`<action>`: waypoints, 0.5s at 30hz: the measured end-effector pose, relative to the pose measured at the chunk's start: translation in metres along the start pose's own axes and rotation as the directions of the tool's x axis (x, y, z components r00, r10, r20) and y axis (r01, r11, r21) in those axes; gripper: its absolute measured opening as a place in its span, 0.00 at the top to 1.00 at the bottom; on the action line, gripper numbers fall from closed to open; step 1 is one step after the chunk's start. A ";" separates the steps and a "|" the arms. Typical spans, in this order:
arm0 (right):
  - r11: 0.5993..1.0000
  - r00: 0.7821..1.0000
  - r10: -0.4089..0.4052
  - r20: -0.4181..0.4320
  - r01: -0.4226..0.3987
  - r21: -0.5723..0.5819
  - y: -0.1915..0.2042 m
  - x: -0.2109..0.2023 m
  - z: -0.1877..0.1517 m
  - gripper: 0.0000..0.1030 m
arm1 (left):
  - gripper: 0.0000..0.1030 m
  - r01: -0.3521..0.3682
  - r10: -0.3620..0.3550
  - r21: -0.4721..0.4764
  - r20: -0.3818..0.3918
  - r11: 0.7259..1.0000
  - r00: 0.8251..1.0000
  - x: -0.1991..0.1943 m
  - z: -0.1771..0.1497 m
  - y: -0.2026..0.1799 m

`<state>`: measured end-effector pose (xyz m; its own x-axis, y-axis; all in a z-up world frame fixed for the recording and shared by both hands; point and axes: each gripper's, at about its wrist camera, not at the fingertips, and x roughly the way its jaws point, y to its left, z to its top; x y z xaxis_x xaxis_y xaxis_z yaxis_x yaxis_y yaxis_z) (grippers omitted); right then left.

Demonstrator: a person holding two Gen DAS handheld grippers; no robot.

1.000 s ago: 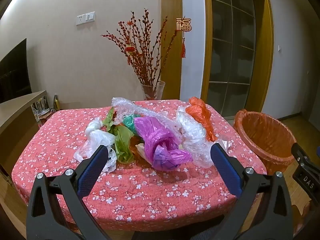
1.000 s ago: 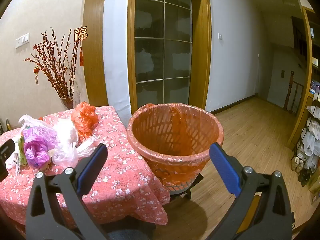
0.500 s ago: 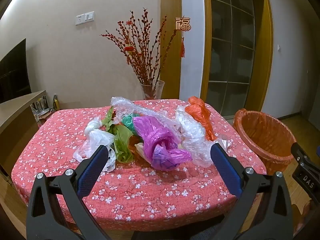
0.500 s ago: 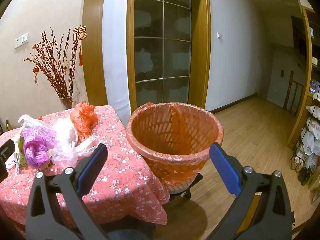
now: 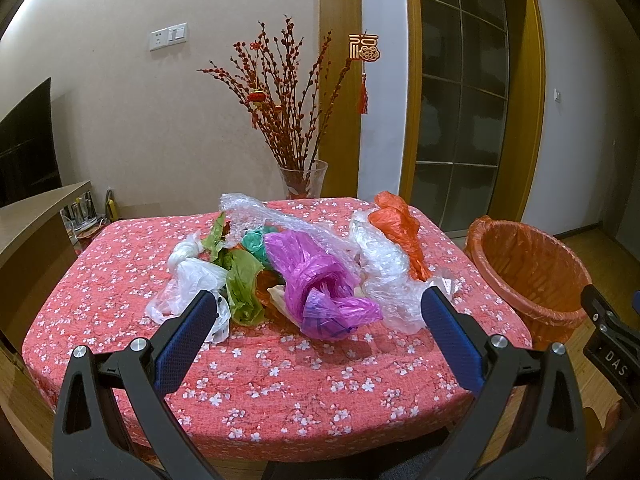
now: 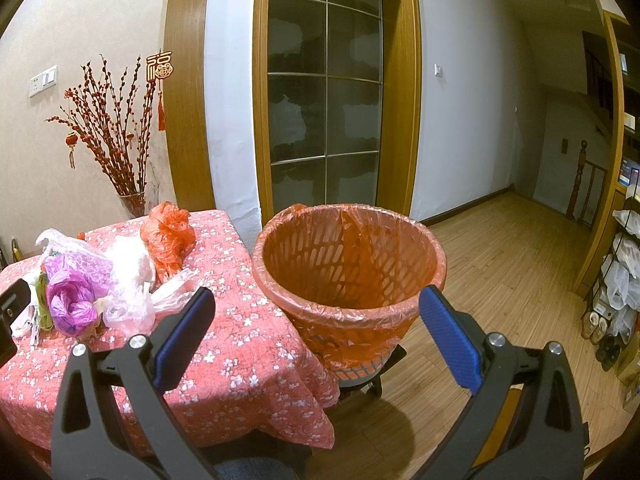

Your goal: Collect trash

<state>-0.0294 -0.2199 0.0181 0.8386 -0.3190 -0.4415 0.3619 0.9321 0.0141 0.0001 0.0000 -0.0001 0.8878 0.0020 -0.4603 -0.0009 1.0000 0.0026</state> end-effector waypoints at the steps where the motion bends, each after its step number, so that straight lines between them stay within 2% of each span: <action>1: 1.000 1.000 0.000 0.000 0.000 0.000 0.000 0.000 0.000 0.04 | 0.02 0.000 0.000 0.000 0.000 1.000 1.000 0.000 0.000 0.000; 15: 1.000 1.000 0.000 -0.001 0.000 0.001 0.000 0.001 -0.001 0.04 | 0.02 0.000 0.000 0.000 -0.001 1.000 1.000 0.000 0.000 0.000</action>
<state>-0.0291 -0.2202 0.0174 0.8382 -0.3186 -0.4427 0.3620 0.9321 0.0147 -0.0001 0.0000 -0.0001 0.8874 0.0022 -0.4609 -0.0011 1.0000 0.0027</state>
